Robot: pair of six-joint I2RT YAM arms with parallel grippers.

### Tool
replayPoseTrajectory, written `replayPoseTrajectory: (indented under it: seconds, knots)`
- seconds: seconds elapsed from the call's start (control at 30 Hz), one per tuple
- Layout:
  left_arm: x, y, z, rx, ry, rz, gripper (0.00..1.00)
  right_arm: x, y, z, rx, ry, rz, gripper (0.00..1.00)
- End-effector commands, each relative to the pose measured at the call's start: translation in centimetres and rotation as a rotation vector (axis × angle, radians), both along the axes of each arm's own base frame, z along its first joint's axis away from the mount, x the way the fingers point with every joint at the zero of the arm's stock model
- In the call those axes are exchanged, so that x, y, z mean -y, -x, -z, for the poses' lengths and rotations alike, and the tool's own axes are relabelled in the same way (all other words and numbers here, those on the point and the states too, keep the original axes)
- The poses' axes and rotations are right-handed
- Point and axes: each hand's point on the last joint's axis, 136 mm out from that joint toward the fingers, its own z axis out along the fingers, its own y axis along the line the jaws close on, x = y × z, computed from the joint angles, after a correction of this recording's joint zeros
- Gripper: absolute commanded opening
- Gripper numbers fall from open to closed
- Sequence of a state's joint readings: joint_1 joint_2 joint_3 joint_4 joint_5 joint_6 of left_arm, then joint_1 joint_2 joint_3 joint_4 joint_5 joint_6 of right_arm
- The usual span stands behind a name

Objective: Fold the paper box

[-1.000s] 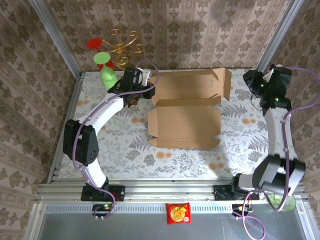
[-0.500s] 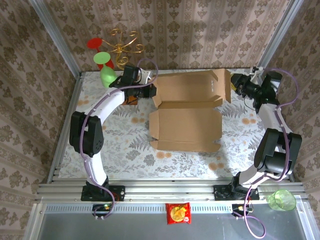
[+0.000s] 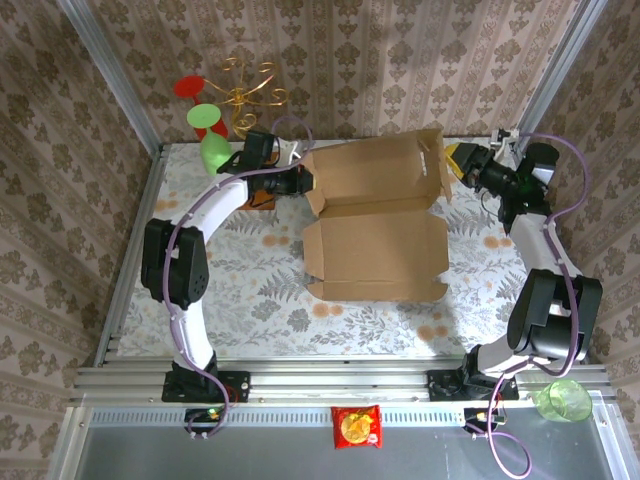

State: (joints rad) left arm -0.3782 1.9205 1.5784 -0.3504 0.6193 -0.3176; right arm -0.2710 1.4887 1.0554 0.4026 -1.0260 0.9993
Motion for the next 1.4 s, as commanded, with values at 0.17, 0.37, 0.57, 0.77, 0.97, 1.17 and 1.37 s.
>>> replayPoseTrajectory:
  seconds: [0.17, 0.37, 0.57, 0.77, 0.97, 1.17, 1.37]
  knots:
    - [0.5, -0.2, -1.3, -0.009, 0.068, 0.02, 0.0, -2.3, 2.0, -2.1, 0.065, -0.003, -0.059, 0.48]
    - [0.4, 0.0, -1.3, -0.013, 0.061, 0.019, 0.0, -3.3, 2.5, -2.0, 0.069, 0.067, -0.061, 0.51]
    - [0.3, 0.1, -1.2, -0.018, 0.05, 0.022, 0.0, -3.8, 3.3, -3.9, 0.125, 0.122, -0.058, 0.51]
    - [0.3, -0.1, -1.4, -0.013, 0.049, 0.027, 0.0, -4.7, 3.2, -3.4, 0.112, 0.208, -0.085, 0.53]
    - [0.5, -0.1, -1.6, -0.014, 0.05, 0.034, 0.0, -5.1, 3.0, -2.0, 0.076, 0.327, -0.082, 0.54]
    - [0.5, 0.0, -1.8, -0.008, 0.047, 0.043, 0.0, -4.5, 2.6, -0.3, 0.045, 0.517, -0.022, 0.56]
    - [0.7, 0.2, -2.0, 0.002, 0.039, 0.058, 0.0, -3.6, 2.0, 0.0, 0.041, 0.712, 0.049, 0.55]
